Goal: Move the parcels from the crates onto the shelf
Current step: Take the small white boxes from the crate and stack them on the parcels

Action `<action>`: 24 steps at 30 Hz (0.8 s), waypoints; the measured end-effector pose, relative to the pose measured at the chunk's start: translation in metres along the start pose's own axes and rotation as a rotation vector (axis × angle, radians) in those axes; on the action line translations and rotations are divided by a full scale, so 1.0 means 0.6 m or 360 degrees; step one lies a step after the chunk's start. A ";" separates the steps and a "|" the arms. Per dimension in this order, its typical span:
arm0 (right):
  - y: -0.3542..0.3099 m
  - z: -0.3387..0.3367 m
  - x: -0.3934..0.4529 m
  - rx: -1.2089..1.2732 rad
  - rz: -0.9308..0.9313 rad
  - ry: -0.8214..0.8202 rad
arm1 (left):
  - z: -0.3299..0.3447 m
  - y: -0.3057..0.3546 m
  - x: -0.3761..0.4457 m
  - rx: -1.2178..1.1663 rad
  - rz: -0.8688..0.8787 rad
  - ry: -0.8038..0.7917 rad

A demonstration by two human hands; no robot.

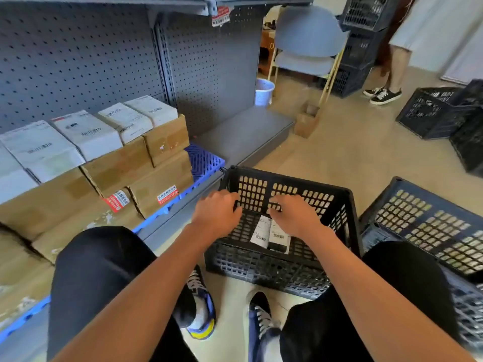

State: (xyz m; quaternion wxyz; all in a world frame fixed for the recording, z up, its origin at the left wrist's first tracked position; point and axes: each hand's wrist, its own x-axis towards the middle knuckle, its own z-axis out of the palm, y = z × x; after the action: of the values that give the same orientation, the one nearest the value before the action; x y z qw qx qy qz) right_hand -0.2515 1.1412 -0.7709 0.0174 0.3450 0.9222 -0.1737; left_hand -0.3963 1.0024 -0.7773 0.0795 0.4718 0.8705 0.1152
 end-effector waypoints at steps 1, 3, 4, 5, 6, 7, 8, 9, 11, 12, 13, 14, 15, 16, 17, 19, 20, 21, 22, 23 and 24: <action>0.018 0.008 0.003 0.0000 0.0029 -0.0021 | 0.018 0.009 0.008 -0.0019 0.0020 -0.0023; 0.047 0.031 0.010 0.0043 0.0079 -0.0064 | 0.052 0.020 0.022 -0.0044 0.0035 -0.0067; 0.058 0.044 0.012 0.0064 0.0111 -0.0092 | 0.069 0.023 0.029 -0.0059 0.0038 -0.0093; 0.068 0.059 0.013 0.0075 0.0129 -0.0115 | 0.087 0.025 0.035 -0.0074 0.0047 -0.0126; 0.078 0.076 0.014 0.0080 0.0149 -0.0146 | 0.102 0.028 0.040 -0.0084 0.0052 -0.0163; 0.087 0.091 0.016 0.0082 0.0164 -0.0179 | 0.118 0.032 0.044 -0.0099 0.0055 -0.0201; 0.095 0.105 0.017 0.0091 0.0185 -0.0216 | 0.132 0.035 0.048 -0.0102 0.0049 -0.0246; 0.104 0.118 0.018 0.0105 0.0204 -0.0242 | 0.148 0.038 0.052 -0.0097 0.0052 -0.0281; 0.119 0.141 0.020 0.0150 0.0244 -0.0284 | 0.174 0.044 0.059 -0.0076 0.0062 -0.0332; 0.125 0.151 0.020 0.0180 0.0266 -0.0299 | 0.187 0.046 0.061 -0.0073 0.0064 -0.0345; 0.131 0.162 0.020 0.0212 0.0291 -0.0311 | 0.201 0.048 0.064 -0.0073 0.0072 -0.0353; 0.137 0.172 0.019 0.0248 0.0317 -0.0324 | 0.212 0.050 0.065 -0.0065 0.0073 -0.0377; 0.143 0.180 0.017 0.0275 0.0341 -0.0338 | 0.224 0.052 0.067 -0.0052 0.0078 -0.0414; 0.149 0.188 0.016 0.0293 0.0361 -0.0354 | 0.234 0.054 0.069 -0.0037 0.0072 -0.0468; 0.153 0.193 0.014 0.0303 0.0377 -0.0368 | 0.244 0.056 0.070 -0.0026 0.0073 -0.0513; 0.162 0.203 0.011 0.0340 0.0402 -0.0376 | 0.259 0.060 0.072 -0.0008 0.0066 -0.0560; 0.166 0.207 0.010 0.0361 0.0408 -0.0370 | 0.264 0.062 0.072 -0.0006 0.0056 -0.0569; 0.169 0.211 0.009 0.0386 0.0414 -0.0361 | 0.269 0.063 0.073 -0.0005 0.0047 -0.0577; 0.172 0.215 0.009 0.0418 0.0417 -0.0350 | 0.272 0.065 0.074 -0.0004 0.0034 -0.0586; 0.175 0.218 0.009 0.0446 0.0422 -0.0342 | 0.275 0.065 0.075 -0.0012 0.0028 -0.0589; 0.176 0.220 0.009 0.0469 0.0423 -0.0336 | 0.277 0.065 0.077 -0.0016 0.0025 -0.0595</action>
State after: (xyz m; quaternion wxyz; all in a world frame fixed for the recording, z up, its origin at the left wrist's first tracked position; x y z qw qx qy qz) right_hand -0.1994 1.1749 -0.9283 0.0860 0.4423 0.8263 -0.3379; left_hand -0.3488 1.0829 -0.9277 0.2413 0.4913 0.8363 0.0305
